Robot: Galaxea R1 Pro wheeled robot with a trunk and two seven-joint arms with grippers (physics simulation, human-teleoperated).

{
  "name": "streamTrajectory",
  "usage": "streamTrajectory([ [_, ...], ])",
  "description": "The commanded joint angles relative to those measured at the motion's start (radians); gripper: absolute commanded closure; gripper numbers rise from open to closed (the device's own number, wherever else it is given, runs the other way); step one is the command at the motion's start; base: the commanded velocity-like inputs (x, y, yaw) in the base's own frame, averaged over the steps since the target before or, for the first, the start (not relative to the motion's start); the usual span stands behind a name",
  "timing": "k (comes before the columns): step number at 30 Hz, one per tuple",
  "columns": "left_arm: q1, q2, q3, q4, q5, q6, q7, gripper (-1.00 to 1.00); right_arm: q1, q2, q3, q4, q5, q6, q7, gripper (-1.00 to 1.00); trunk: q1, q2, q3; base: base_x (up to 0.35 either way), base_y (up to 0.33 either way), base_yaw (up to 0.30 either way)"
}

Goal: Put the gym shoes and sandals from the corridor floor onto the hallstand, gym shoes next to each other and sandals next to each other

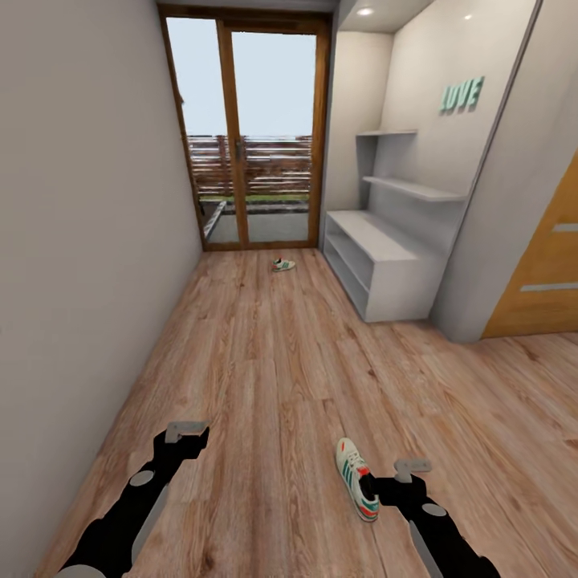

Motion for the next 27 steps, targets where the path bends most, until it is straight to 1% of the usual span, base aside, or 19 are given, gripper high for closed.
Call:
streamTrajectory([
  [1, 0.000, 0.001, -0.001, -0.001, 0.005, 0.002, -0.002, -1.00, 0.000, 0.000, 0.000, -0.002, -0.001, 0.006, 0.001, -1.00, 0.004, -0.008, -0.006, 0.000, 0.000, 0.134],
  [27, -0.001, 0.001, -0.001, -0.005, 0.005, 0.000, -0.009, -1.00, 0.000, -0.001, 0.000, -0.004, -0.001, 0.006, 0.001, -1.00, 0.103, -0.190, -0.127, 0.000, 0.000, 0.129],
])
